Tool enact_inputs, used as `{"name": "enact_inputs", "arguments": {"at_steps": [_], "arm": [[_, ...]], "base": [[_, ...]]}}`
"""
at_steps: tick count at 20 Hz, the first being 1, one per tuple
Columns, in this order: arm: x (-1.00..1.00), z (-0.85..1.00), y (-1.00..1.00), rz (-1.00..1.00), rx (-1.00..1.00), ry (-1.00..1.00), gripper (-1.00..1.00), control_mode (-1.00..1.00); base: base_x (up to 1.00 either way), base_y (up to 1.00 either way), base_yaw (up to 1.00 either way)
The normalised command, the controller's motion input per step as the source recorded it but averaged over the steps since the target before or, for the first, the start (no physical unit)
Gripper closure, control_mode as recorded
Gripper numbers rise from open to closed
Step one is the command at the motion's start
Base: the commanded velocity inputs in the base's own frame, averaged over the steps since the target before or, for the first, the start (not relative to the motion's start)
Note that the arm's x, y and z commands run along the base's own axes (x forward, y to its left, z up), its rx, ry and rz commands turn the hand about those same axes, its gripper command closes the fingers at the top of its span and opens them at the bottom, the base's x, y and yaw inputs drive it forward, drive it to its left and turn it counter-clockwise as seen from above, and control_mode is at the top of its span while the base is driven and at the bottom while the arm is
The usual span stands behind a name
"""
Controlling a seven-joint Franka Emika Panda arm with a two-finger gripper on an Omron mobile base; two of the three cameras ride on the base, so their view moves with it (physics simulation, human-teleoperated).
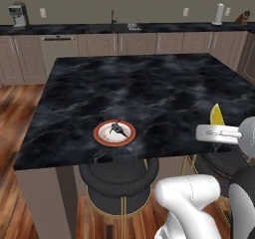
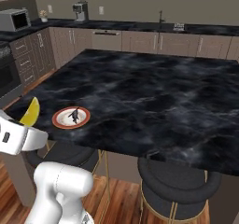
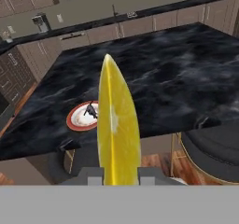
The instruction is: Take the lemon wedge from the fridge and place it on the plate with fish on the dining counter.
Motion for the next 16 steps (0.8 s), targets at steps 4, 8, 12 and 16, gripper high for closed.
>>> {"name": "enact_inputs", "arguments": {"at_steps": [4, 8, 12, 16], "arm": [[0.75, 0.00, 0.18, -0.11, 0.00, 0.17, 1.00, -1.00], [1.00, 0.00, 0.54, -0.06, 0.00, 0.41, 1.00, -1.00], [1.00, -0.02, 0.47, -0.02, 0.01, 0.50, 1.00, -1.00], [0.84, -0.51, 0.00, 0.15, 0.07, 0.37, 1.00, -1.00]], "base": [[0.25, 0.04, -0.06], [0.00, 0.00, 0.00], [0.00, 0.00, 0.00], [0.00, 0.00, 0.00]]}}
